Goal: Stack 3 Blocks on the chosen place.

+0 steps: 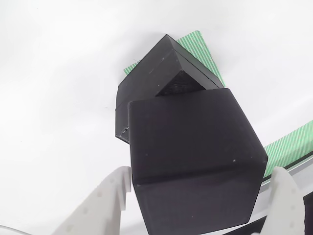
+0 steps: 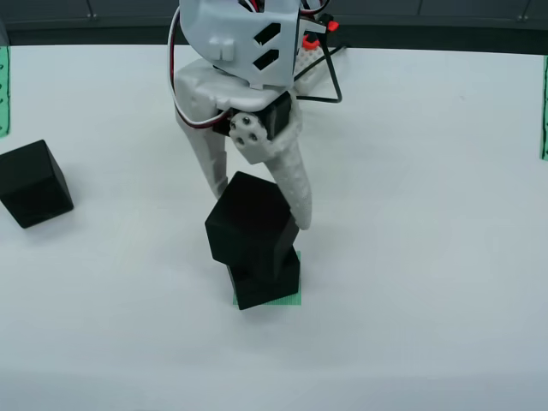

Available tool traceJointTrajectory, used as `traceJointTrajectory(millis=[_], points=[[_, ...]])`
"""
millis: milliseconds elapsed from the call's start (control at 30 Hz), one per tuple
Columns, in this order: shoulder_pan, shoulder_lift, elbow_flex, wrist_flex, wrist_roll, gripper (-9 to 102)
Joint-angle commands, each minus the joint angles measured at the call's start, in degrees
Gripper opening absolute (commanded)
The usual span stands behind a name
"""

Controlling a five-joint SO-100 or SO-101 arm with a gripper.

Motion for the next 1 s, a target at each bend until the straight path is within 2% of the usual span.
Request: traceJointTrajectory(millis=[0,367,600,800,967], points=[[0.44,2.64,0.18,0.44,-0.97,38],[6.06,13.45,-1.93,4.83,-0.97,37],[21.09,19.16,0.35,5.01,-4.13,37],[36.12,18.19,1.41,-1.85,-5.01,39],[43.51,12.74,2.29,-5.36,-8.96,38]])
